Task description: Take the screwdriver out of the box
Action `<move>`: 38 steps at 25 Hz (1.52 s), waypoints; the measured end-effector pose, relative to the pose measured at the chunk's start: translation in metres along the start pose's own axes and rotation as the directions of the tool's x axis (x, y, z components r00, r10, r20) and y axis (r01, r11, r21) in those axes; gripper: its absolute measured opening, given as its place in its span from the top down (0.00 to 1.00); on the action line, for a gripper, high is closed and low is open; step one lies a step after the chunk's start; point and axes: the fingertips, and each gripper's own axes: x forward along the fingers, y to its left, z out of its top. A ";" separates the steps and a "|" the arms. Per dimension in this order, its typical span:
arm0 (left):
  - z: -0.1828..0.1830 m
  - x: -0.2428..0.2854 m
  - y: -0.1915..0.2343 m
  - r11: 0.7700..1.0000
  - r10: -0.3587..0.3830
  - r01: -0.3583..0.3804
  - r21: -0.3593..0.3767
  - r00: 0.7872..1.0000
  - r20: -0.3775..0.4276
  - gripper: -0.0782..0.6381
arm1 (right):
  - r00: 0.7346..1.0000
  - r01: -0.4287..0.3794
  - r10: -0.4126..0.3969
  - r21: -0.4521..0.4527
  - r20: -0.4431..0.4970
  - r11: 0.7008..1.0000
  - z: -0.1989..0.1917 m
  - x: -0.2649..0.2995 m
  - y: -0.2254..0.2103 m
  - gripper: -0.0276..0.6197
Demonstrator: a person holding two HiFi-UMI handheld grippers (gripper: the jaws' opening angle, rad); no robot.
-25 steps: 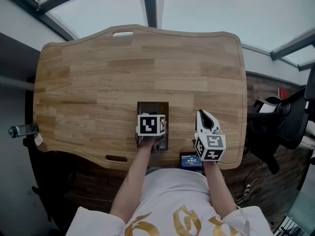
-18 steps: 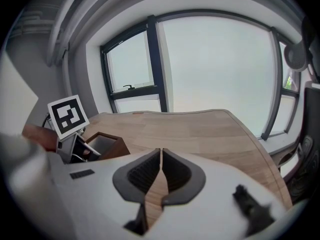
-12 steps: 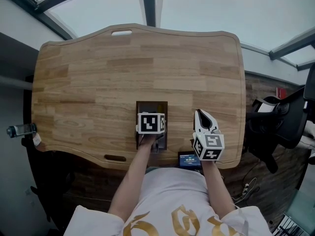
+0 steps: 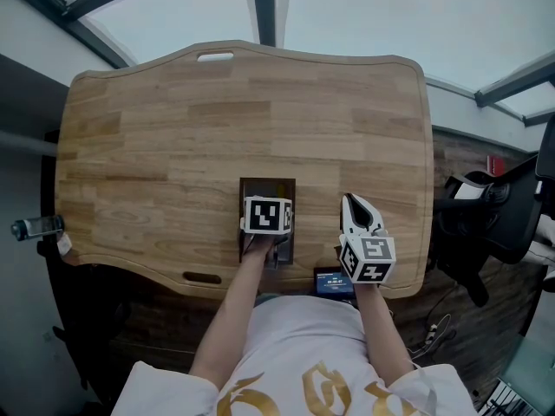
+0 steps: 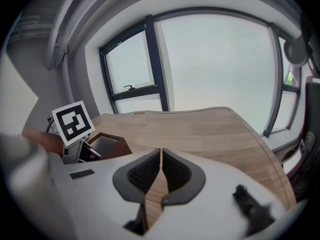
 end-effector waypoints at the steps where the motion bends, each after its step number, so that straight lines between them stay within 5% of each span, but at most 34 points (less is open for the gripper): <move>1: -0.001 0.001 0.001 1.000 0.002 -0.002 0.000 1.000 -0.003 0.73 | 1.000 0.001 -0.001 0.000 0.000 1.000 0.000 0.000 -0.001 0.91; 23: -0.002 0.001 0.006 0.997 0.061 -0.061 0.039 0.998 -0.011 0.77 | 1.000 0.004 -0.004 -0.010 0.002 1.000 0.002 0.004 -0.009 0.91; 38: -0.001 0.001 0.005 0.993 0.094 -0.098 0.061 0.994 0.061 0.75 | 1.000 -0.023 0.022 -0.023 -0.002 0.999 -0.001 0.002 -0.006 0.91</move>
